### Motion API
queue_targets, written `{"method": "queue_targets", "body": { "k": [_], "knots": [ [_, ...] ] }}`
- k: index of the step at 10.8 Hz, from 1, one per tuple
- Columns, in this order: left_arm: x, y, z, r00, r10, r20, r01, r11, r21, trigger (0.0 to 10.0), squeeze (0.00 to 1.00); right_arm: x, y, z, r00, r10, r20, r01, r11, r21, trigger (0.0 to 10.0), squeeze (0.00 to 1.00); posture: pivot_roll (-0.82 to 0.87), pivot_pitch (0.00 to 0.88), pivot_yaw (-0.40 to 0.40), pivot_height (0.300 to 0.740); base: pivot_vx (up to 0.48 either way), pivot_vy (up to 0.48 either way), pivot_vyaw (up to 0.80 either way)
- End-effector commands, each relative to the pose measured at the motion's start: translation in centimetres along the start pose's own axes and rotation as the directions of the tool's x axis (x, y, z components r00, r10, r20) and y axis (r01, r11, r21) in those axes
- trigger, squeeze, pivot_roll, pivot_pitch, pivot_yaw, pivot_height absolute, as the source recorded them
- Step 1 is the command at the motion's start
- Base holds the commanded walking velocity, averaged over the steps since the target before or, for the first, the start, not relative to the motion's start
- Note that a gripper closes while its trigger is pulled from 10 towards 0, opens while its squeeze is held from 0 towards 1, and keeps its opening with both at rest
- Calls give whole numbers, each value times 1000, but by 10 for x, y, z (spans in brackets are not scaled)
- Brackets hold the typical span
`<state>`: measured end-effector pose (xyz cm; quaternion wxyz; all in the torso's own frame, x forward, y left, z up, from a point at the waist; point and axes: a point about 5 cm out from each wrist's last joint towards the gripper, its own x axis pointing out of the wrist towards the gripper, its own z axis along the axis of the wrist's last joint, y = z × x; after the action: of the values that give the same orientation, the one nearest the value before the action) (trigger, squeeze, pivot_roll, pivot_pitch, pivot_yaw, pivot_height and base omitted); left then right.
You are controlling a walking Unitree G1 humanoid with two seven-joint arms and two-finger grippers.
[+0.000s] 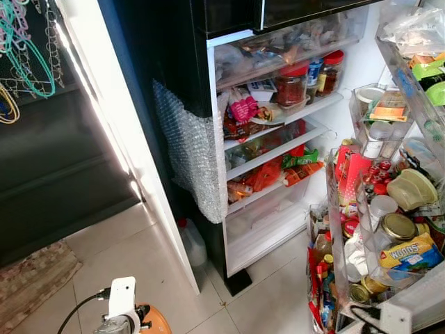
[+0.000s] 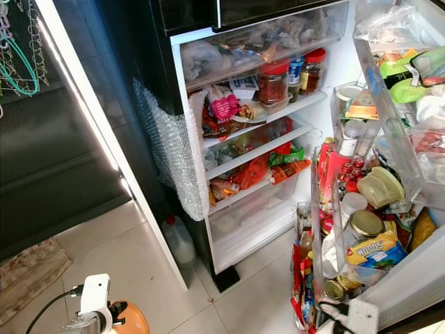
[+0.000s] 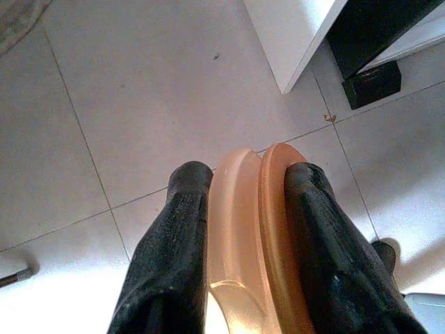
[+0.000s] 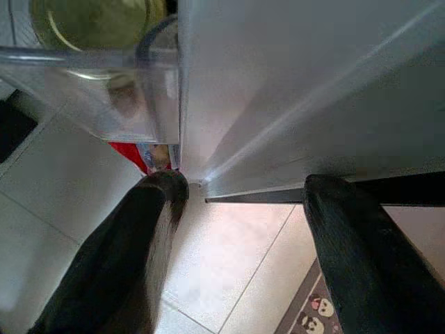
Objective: Restocking fridge
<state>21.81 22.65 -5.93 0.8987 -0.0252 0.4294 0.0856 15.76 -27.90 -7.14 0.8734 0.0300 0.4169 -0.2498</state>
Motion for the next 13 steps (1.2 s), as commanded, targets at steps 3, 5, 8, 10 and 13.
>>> {"method": "queue_targets", "body": {
  "k": [3,5,8,10,13],
  "knots": [
    [0,6,1,1000,12,4,-12,1000,9,10000,0,3,-4,23,996,-6,89,6,1000,-1,10000,0,-41,26,43,740,0,0,0],
    [0,5,1,1000,14,4,-14,1000,5,10000,0,4,-7,31,994,-29,109,28,1000,11,10000,0,-38,29,41,740,0,0,0],
    [0,5,2,1000,16,6,-16,1000,4,10000,0,4,-30,36,984,-125,124,119,991,54,10000,0,-36,31,42,740,0,0,0],
    [0,5,2,1000,13,6,-13,1000,6,10000,0,2,-48,33,973,-195,119,187,979,80,10000,0,-40,31,43,740,0,0,0],
    [0,5,3,1000,11,6,-11,1000,7,10000,0,-2,-62,15,960,-272,62,268,961,65,10000,0,-39,32,43,740,0,0,0]
  ]
}}
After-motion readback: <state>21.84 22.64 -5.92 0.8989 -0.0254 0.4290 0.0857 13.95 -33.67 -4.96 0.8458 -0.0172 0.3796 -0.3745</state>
